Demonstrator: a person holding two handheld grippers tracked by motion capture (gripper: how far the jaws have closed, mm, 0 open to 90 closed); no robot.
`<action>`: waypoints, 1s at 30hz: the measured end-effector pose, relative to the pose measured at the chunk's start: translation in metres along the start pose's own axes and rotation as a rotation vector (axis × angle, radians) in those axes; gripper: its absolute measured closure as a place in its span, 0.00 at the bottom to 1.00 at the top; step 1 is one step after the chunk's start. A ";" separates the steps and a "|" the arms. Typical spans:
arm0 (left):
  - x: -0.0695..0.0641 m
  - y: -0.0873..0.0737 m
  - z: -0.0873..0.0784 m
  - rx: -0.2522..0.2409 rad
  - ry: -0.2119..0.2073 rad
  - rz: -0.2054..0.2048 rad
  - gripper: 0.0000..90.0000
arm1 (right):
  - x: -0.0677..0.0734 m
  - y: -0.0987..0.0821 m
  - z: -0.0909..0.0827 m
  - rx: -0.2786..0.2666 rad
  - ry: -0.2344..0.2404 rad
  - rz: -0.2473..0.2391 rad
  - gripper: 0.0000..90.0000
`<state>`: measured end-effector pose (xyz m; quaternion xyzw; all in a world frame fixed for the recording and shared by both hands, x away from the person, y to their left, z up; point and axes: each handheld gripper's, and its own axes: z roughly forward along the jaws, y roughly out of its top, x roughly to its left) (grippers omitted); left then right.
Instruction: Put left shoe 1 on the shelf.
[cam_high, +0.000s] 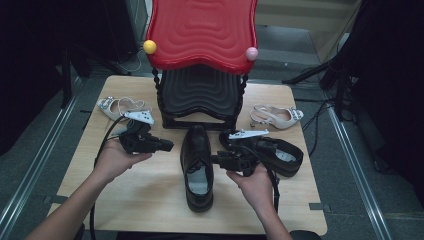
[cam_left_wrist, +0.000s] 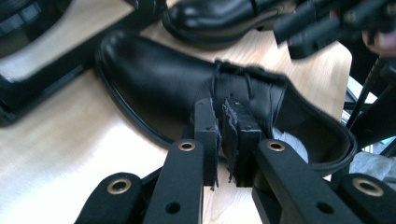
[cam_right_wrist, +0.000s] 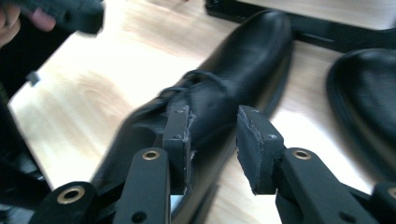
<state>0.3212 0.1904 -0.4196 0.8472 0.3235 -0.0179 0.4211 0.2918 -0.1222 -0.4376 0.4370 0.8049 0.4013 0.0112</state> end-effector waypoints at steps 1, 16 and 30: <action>0.000 0.000 0.000 0.000 0.000 0.000 0.95 | 0.003 0.001 0.000 0.004 0.010 0.001 0.73; 0.003 0.073 -0.033 -0.047 0.032 0.058 0.98 | 0.041 0.006 0.014 0.093 0.058 -0.032 0.67; 0.004 0.120 -0.049 -0.079 0.037 0.084 0.97 | 0.058 -0.007 0.033 0.152 0.079 -0.068 0.65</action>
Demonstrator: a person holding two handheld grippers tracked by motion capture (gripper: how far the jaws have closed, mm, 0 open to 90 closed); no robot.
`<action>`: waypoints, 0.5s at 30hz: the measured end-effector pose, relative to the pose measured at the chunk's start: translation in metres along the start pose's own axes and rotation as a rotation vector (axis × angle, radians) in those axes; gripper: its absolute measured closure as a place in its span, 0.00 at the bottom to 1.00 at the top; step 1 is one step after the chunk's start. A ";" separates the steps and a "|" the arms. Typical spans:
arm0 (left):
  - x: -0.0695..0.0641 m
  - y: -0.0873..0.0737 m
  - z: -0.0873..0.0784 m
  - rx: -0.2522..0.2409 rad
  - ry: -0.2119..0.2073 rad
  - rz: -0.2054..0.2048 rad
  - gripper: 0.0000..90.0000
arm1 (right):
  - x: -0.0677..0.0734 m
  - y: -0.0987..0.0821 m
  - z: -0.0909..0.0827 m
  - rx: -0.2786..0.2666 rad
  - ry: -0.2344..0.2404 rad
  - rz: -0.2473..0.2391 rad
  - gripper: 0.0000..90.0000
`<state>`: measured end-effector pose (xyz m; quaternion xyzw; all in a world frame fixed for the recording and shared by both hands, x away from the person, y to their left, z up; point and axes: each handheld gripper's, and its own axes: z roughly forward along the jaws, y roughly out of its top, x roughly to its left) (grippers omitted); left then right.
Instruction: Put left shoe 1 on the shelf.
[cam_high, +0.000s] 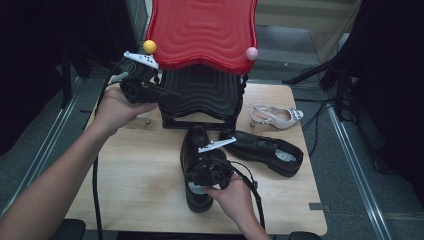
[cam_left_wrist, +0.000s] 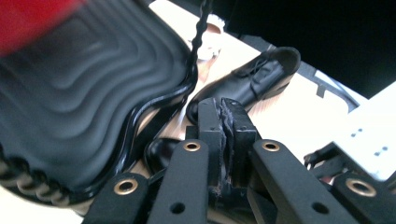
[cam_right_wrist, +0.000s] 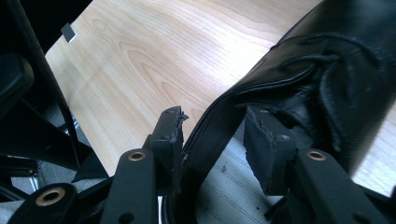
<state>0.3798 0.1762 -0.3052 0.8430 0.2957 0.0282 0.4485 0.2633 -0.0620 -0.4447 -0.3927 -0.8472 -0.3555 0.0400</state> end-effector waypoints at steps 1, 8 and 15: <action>0.000 0.003 -0.001 -0.001 0.003 0.003 0.97 | 0.001 -0.001 0.002 0.002 0.003 -0.008 0.65; 0.004 0.038 -0.011 -0.028 0.027 0.034 0.97 | 0.005 -0.005 0.013 0.027 0.004 -0.020 0.63; 0.011 0.064 -0.014 -0.054 0.037 0.025 0.97 | 0.006 -0.004 0.022 0.043 -0.005 -0.019 0.62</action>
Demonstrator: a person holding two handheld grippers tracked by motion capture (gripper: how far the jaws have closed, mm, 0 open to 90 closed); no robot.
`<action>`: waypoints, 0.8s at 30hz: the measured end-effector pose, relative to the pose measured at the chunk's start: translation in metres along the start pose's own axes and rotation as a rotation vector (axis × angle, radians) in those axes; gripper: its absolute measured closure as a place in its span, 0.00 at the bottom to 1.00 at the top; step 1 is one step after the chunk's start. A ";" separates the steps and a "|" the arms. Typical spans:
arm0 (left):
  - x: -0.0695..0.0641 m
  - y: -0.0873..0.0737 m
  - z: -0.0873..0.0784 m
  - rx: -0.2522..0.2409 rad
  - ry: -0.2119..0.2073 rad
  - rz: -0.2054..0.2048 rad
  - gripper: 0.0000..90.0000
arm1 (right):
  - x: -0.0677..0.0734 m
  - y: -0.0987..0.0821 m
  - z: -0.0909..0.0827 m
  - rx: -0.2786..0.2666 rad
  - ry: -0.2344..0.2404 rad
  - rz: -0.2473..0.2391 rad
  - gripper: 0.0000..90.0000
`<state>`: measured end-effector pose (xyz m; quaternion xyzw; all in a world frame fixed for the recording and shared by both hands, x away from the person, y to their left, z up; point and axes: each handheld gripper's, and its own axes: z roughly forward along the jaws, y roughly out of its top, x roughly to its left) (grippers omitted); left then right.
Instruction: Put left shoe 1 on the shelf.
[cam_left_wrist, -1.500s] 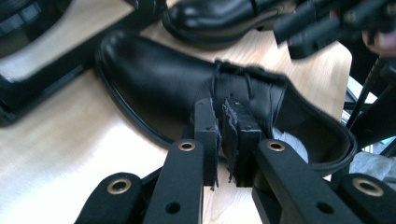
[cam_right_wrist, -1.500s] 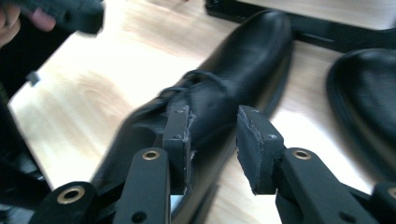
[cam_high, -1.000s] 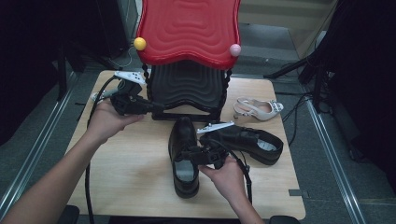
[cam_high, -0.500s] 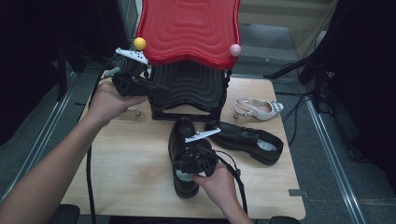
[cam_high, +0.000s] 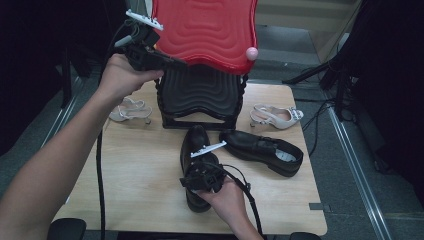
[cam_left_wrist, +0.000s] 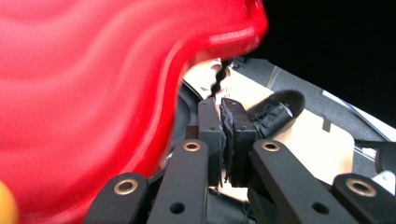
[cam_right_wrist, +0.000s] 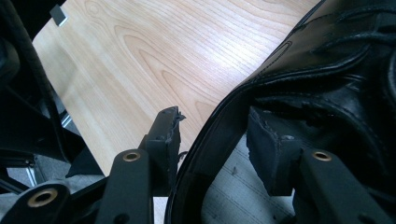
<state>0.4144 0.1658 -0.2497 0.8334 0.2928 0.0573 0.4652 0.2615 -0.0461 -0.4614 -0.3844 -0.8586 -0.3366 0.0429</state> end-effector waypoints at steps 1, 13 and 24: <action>0.002 0.007 0.000 -0.001 0.007 0.002 0.97 | 0.000 0.000 0.001 0.003 -0.002 0.001 0.62; 0.018 0.024 0.008 -0.018 0.067 -0.013 0.97 | 0.003 0.006 0.029 0.075 -0.041 0.014 0.60; 0.021 0.029 0.013 0.012 0.107 -0.022 1.00 | 0.002 0.008 0.034 0.103 -0.053 0.057 0.70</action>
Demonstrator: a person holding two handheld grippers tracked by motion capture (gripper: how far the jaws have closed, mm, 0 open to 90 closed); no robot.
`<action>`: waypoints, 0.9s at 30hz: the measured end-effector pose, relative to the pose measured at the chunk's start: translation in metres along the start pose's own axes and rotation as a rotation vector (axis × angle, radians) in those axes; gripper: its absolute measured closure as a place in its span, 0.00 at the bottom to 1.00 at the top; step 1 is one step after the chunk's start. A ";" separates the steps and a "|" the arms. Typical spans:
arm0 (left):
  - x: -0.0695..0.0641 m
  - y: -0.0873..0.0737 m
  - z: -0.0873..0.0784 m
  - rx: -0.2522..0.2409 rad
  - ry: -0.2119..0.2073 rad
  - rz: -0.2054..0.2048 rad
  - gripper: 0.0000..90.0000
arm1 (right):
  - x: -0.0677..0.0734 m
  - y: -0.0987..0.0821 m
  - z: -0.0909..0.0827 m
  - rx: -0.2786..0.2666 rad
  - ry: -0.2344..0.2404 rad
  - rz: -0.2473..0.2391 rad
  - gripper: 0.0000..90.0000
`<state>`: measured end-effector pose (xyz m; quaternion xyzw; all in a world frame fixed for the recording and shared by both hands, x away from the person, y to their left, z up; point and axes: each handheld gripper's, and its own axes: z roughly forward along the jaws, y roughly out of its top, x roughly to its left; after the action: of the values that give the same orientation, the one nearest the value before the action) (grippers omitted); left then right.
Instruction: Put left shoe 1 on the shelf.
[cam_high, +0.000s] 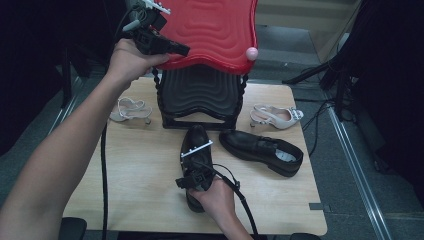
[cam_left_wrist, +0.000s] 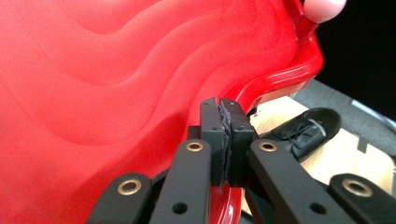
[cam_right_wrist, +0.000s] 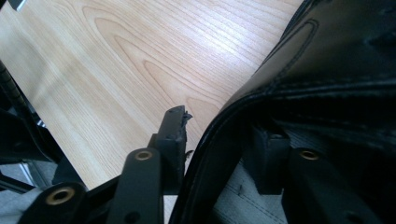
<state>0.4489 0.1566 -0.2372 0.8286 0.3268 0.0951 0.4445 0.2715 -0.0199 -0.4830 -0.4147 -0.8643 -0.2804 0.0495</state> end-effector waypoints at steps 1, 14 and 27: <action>0.000 0.000 0.000 0.000 0.000 0.000 1.00 | 0.000 0.000 0.000 0.000 0.000 0.000 0.70; -0.001 0.001 0.001 0.011 0.019 -0.005 1.00 | -0.015 -0.008 -0.024 -0.020 0.032 0.030 0.96; -0.001 0.001 0.001 0.018 0.024 -0.010 1.00 | -0.028 -0.008 -0.063 -0.129 0.084 0.021 0.97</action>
<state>0.4490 0.1546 -0.2370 0.8298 0.3369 0.1000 0.4335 0.2748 -0.0763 -0.4425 -0.4138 -0.8372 -0.3523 0.0616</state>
